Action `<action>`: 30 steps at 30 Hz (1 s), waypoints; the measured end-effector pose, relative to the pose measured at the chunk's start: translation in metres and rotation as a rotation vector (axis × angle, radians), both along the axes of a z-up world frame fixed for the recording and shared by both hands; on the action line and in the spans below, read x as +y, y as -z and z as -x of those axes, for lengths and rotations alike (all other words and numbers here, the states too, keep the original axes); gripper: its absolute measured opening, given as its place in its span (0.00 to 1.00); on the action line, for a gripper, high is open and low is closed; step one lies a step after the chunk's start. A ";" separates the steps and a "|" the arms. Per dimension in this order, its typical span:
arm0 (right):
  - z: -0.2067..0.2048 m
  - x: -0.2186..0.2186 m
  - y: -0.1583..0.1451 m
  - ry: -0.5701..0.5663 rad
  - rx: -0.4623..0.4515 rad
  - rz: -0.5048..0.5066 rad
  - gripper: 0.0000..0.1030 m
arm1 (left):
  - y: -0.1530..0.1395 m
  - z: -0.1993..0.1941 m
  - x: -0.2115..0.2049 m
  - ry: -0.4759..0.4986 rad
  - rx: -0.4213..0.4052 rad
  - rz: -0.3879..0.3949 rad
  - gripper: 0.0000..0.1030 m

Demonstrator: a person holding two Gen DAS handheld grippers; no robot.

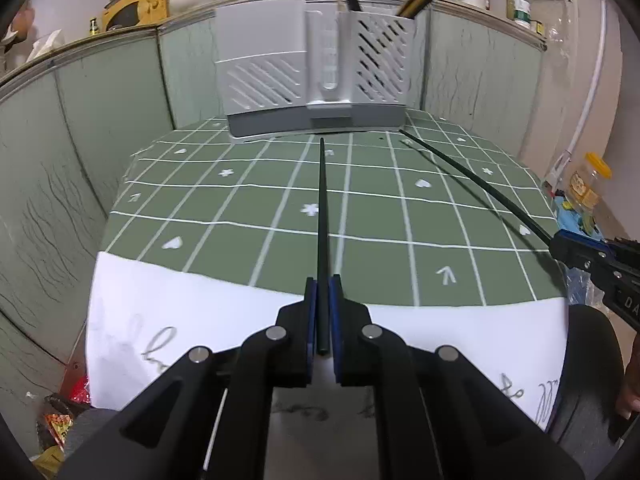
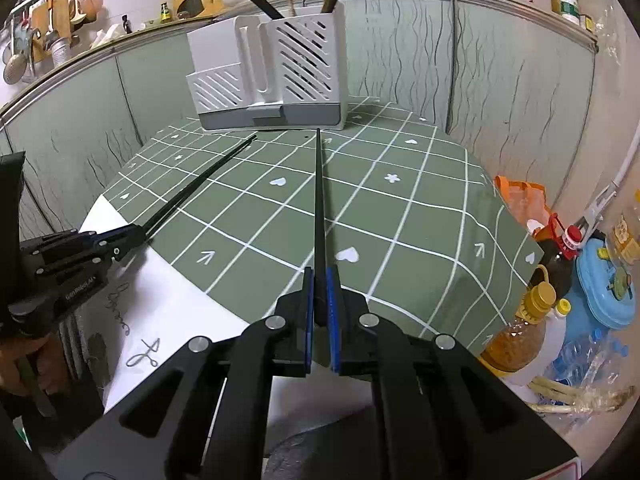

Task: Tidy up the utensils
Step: 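Lift both black chopsticks with both grippers toward the white holder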

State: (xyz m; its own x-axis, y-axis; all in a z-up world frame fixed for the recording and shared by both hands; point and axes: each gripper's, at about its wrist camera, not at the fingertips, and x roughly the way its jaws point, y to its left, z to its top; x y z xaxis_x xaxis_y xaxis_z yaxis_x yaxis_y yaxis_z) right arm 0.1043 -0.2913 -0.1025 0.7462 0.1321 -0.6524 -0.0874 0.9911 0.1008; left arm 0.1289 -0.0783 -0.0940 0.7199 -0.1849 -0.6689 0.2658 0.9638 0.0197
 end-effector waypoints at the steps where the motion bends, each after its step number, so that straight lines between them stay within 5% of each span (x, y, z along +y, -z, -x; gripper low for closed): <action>1: 0.000 0.001 -0.001 -0.003 -0.001 0.000 0.06 | -0.002 0.000 0.004 -0.004 0.001 0.004 0.07; 30: 0.004 0.010 -0.110 -0.056 -0.125 -0.004 0.06 | -0.119 -0.005 0.043 0.008 -0.098 0.011 0.08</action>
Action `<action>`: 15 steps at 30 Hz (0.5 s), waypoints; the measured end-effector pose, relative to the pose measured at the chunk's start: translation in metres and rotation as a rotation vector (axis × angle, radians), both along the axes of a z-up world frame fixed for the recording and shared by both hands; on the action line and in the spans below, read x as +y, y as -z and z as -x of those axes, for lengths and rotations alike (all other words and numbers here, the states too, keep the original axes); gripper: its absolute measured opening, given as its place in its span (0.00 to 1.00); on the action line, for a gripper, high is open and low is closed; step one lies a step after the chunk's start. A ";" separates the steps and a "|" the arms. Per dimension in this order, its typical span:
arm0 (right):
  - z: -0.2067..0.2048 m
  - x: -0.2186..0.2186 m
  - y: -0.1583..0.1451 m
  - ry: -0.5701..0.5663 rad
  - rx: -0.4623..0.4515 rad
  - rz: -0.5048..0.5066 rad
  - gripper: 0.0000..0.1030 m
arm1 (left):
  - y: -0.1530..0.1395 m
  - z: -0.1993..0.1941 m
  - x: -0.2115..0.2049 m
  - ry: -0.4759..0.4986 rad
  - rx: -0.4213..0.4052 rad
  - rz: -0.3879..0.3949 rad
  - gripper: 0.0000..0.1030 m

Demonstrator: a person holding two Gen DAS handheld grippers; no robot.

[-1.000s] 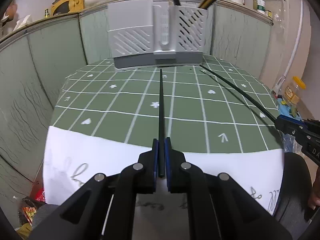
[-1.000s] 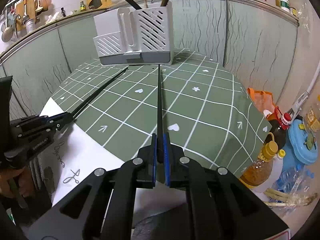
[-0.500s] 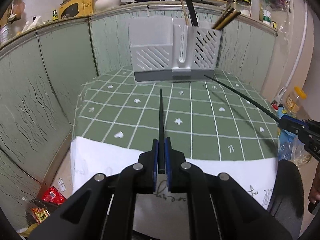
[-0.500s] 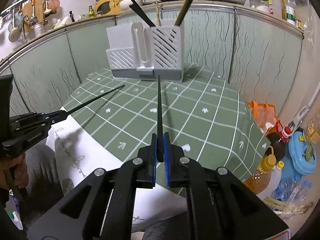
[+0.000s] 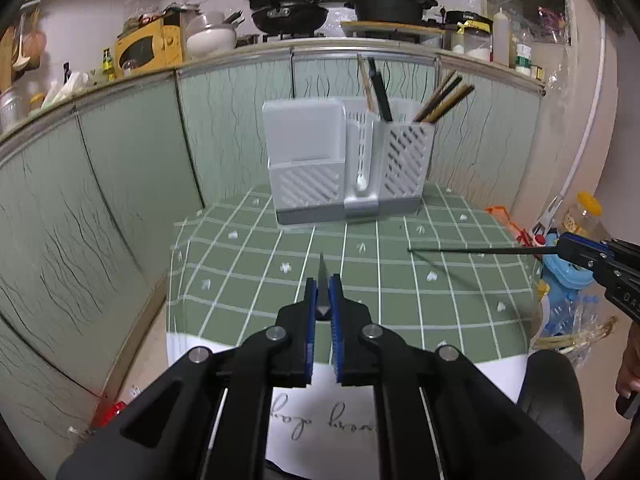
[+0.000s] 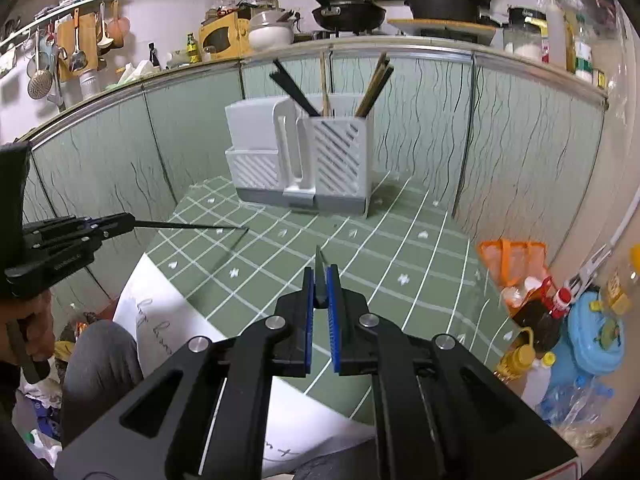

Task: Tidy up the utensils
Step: 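Lift both black chopsticks with both grippers toward the white holder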

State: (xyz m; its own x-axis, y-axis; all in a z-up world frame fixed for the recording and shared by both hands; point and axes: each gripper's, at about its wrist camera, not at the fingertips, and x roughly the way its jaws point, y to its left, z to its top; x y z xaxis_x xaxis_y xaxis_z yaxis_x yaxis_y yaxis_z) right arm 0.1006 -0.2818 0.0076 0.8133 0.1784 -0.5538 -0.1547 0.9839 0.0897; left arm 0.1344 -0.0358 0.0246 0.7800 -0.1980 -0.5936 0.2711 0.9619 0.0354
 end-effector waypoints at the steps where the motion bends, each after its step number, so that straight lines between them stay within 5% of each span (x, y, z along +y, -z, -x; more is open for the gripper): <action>1: -0.001 0.000 -0.005 -0.001 -0.006 -0.002 0.06 | -0.005 -0.001 0.000 0.006 -0.002 -0.004 0.08; 15: -0.026 -0.004 -0.081 -0.001 -0.085 -0.001 0.06 | -0.074 -0.026 0.000 0.037 -0.047 0.039 0.08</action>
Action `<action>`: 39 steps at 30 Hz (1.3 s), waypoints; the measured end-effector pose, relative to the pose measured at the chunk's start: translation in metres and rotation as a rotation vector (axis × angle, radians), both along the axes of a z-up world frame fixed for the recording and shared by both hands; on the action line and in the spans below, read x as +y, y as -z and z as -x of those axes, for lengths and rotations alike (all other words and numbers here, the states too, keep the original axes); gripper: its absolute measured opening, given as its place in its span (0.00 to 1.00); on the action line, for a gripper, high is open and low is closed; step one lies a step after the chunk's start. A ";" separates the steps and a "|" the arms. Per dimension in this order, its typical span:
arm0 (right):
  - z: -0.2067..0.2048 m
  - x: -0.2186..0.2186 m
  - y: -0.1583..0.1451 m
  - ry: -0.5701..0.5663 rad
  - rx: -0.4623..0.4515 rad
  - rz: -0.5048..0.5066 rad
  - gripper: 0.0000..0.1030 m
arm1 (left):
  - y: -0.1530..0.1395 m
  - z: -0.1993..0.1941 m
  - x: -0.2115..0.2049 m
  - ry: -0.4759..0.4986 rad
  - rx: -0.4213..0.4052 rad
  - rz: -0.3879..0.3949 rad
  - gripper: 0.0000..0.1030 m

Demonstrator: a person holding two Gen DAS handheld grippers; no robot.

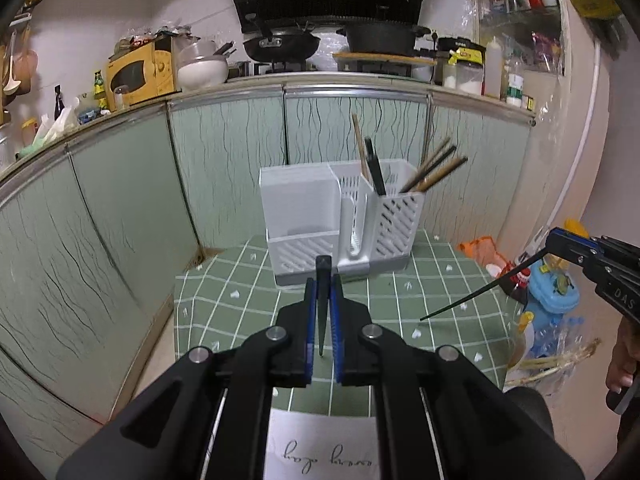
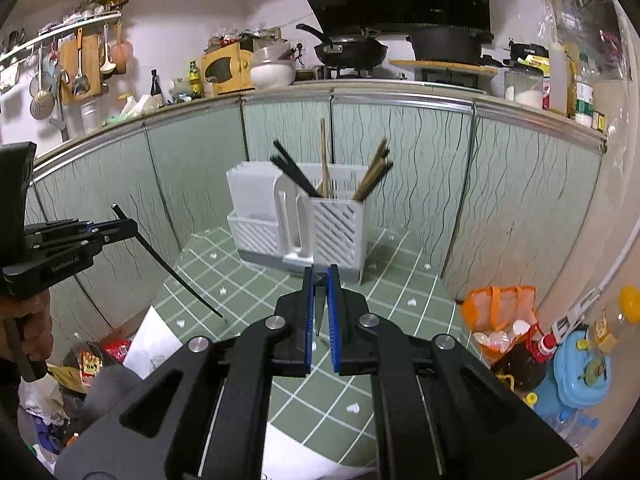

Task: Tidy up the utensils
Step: 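Lift both black chopsticks with both grippers toward the white holder, then lower both black chopsticks into the white holder and open both grippers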

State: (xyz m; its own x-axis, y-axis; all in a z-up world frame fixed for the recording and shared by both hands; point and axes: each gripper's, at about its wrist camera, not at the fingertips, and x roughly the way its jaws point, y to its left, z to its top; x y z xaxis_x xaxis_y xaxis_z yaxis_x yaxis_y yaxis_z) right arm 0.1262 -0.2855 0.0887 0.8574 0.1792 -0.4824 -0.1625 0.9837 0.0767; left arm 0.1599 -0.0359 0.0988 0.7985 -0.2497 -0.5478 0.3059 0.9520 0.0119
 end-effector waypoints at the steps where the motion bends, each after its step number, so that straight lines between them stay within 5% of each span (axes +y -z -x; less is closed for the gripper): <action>1: -0.002 -0.001 -0.005 -0.002 -0.001 -0.003 0.06 | -0.004 -0.001 0.000 0.001 0.000 0.003 0.08; 28: -0.078 -0.012 -0.155 -0.036 -0.023 0.045 0.06 | -0.147 -0.048 -0.056 0.150 -0.115 0.006 0.08; 39: -0.141 -0.025 -0.165 -0.040 -0.024 0.031 0.06 | -0.159 -0.108 -0.085 0.215 -0.113 0.027 0.08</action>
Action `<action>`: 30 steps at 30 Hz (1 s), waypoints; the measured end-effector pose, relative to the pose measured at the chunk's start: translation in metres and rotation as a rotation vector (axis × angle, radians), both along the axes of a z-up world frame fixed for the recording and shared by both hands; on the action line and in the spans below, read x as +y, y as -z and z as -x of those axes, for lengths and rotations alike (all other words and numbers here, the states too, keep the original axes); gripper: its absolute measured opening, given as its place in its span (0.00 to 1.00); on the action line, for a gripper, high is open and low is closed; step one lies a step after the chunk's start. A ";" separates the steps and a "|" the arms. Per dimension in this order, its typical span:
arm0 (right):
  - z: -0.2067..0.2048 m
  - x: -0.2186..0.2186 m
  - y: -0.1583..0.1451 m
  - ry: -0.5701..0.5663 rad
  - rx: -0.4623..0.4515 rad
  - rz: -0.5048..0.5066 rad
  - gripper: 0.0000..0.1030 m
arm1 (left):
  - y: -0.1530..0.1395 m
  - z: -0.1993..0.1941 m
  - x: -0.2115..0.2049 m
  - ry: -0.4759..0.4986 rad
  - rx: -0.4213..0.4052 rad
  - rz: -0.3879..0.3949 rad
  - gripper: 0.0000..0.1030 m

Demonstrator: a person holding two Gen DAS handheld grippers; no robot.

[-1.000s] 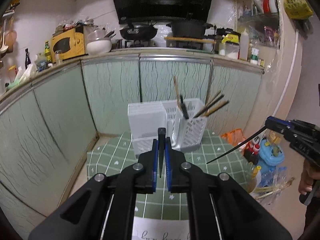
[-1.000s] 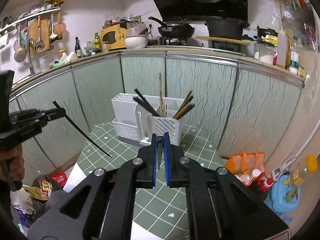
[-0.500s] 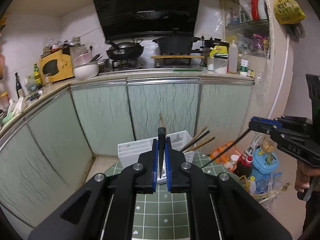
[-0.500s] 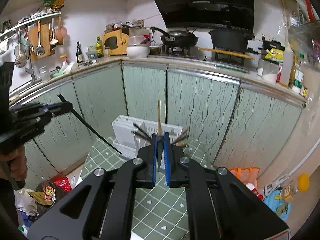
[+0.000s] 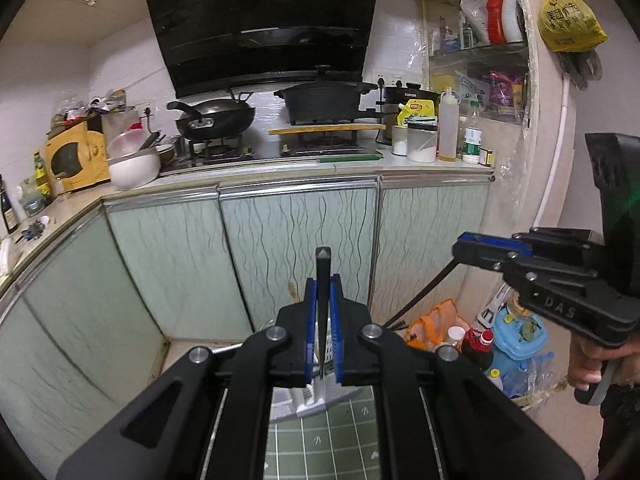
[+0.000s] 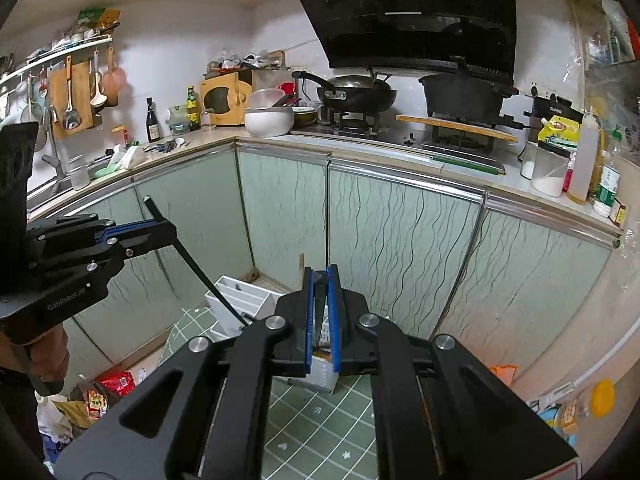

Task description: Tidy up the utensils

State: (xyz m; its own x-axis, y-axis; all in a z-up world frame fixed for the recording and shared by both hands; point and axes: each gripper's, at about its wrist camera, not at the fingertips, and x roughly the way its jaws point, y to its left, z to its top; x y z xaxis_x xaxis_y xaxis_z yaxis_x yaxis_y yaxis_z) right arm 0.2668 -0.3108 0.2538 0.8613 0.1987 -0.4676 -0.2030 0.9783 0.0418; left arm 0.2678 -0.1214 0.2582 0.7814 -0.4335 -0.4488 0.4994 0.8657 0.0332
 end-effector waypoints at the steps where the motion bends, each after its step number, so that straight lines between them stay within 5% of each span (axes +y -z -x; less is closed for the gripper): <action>1: -0.007 -0.002 0.003 0.000 0.006 -0.001 0.06 | 0.002 -0.006 -0.002 0.004 0.005 0.008 0.08; 21: -0.081 -0.022 0.081 -0.018 0.099 -0.051 0.06 | 0.076 -0.080 -0.035 0.035 0.076 0.015 0.09; 22: -0.082 -0.024 0.084 -0.012 0.107 -0.055 0.06 | 0.079 -0.081 -0.034 0.031 0.085 0.007 0.19; 25: -0.081 -0.031 0.087 0.014 0.112 -0.059 0.30 | 0.078 -0.076 -0.026 -0.005 0.056 0.009 0.91; 27: -0.074 -0.038 0.085 0.033 0.091 -0.070 0.53 | 0.075 -0.068 -0.018 -0.005 0.036 0.018 0.91; 30: -0.061 -0.046 0.085 0.045 0.079 -0.088 0.71 | 0.074 -0.060 -0.008 -0.020 0.048 0.010 0.95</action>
